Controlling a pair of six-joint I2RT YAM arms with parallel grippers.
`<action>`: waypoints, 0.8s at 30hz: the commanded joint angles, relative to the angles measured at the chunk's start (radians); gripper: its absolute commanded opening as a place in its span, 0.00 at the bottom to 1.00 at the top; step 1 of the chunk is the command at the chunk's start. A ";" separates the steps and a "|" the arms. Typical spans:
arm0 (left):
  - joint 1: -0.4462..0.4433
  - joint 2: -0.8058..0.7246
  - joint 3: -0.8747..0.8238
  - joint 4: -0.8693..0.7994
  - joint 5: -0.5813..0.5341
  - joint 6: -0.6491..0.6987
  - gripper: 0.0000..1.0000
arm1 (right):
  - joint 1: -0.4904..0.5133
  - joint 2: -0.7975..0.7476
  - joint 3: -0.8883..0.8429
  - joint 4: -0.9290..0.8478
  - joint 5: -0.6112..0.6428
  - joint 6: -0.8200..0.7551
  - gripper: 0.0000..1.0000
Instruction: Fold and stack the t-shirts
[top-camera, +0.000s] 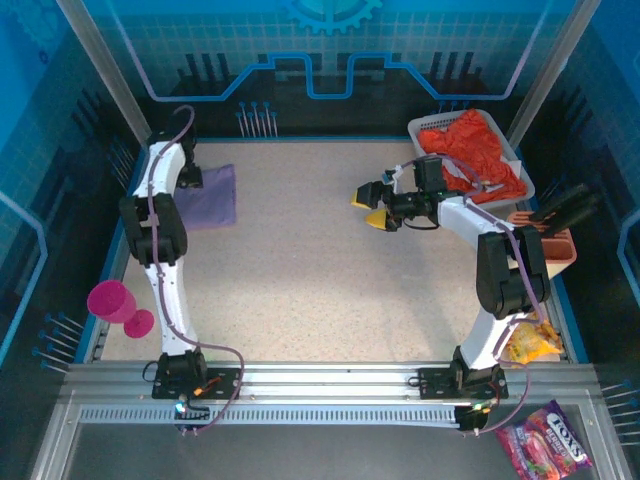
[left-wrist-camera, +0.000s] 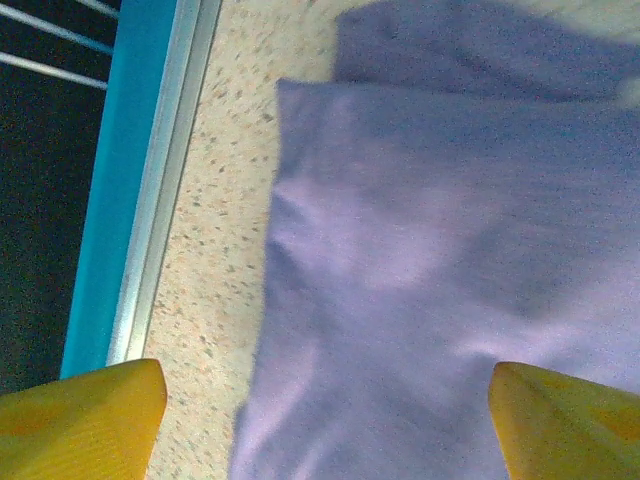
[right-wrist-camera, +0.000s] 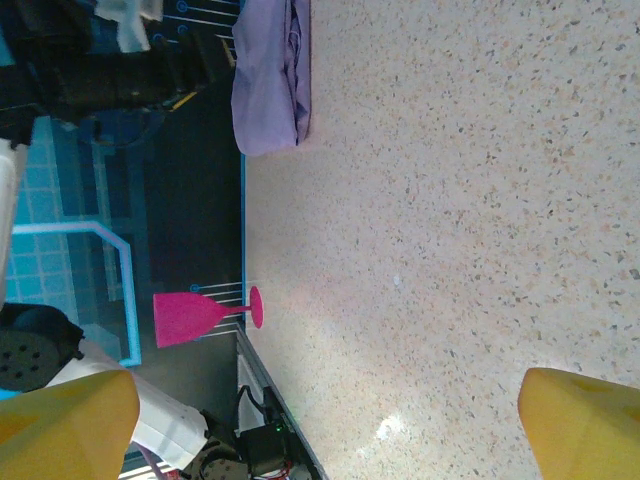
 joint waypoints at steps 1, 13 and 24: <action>-0.024 -0.103 0.004 -0.043 0.162 -0.132 0.85 | 0.012 -0.033 -0.036 0.023 -0.006 -0.004 0.98; -0.078 -0.051 -0.165 0.116 0.358 -0.236 0.83 | 0.004 -0.054 -0.093 0.083 -0.023 0.001 0.98; -0.066 -0.063 -0.351 0.178 0.318 -0.217 0.83 | -0.011 -0.060 -0.134 0.124 -0.040 0.015 0.98</action>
